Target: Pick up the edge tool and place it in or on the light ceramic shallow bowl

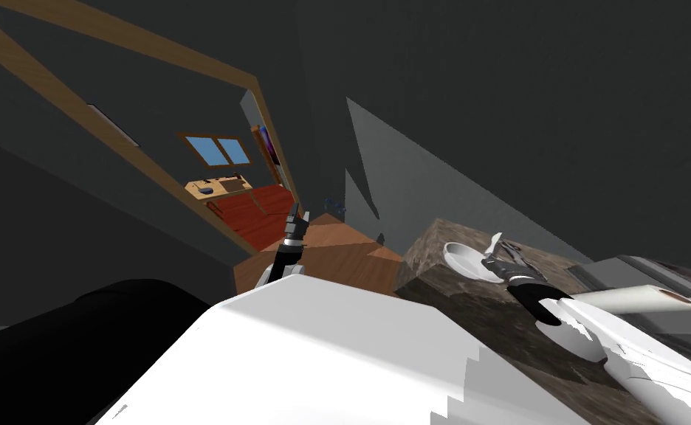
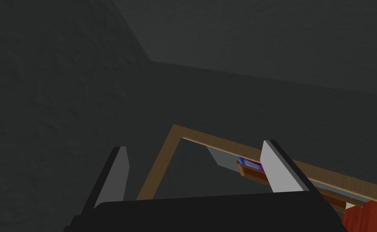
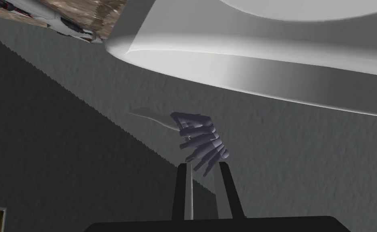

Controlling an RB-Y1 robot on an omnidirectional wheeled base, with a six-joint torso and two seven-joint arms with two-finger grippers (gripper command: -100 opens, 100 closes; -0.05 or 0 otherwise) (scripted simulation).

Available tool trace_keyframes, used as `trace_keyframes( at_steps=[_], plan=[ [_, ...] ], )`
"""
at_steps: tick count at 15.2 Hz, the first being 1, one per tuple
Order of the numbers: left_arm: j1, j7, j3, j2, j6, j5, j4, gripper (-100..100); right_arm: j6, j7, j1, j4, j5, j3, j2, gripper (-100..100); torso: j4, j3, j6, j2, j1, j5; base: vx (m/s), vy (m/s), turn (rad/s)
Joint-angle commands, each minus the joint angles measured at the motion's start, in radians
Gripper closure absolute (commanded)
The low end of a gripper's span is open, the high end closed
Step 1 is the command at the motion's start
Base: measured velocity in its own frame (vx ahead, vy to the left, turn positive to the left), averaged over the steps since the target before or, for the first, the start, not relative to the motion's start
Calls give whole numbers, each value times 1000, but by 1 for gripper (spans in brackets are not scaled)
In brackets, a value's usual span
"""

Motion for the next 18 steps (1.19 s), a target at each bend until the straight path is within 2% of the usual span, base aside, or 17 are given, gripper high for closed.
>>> trace_keyframes(
  at_steps=[1,4,5,6,10,11,18],
  plan=[
    [0,0,0,0,0,0,0,0,5,8,-13,42,-19,-5,15,100,0,0,0,0,0,0,92,188,-12],
    [0,0,0,0,0,0,0,0,23,10,-16,76,-52,-8,22,100,1,1,1,2,-3,0,80,161,-5],
    [0,0,0,0,0,0,0,0,12,7,-20,70,-41,-6,16,100,1,2,1,3,-4,0,41,87,-16],
    [0,0,0,0,0,0,0,0,10,9,-21,78,-42,-7,18,-100,1,3,1,4,-7,0,16,34,-9],
    [0,0,0,0,0,0,0,0,10,9,-21,77,-42,-7,18,-100,2,5,1,9,-14,-2,4,8,0],
    [0,0,0,0,0,0,0,0,0,-12,-5,75,-58,-6,-17,-100,2,5,1,9,-14,-2,13,17,-7],
    [0,0,0,0,0,0,0,0,-35,-85,50,68,-116,-3,-139,-100,2,4,1,7,-12,-1,33,44,-17]
  ],
)
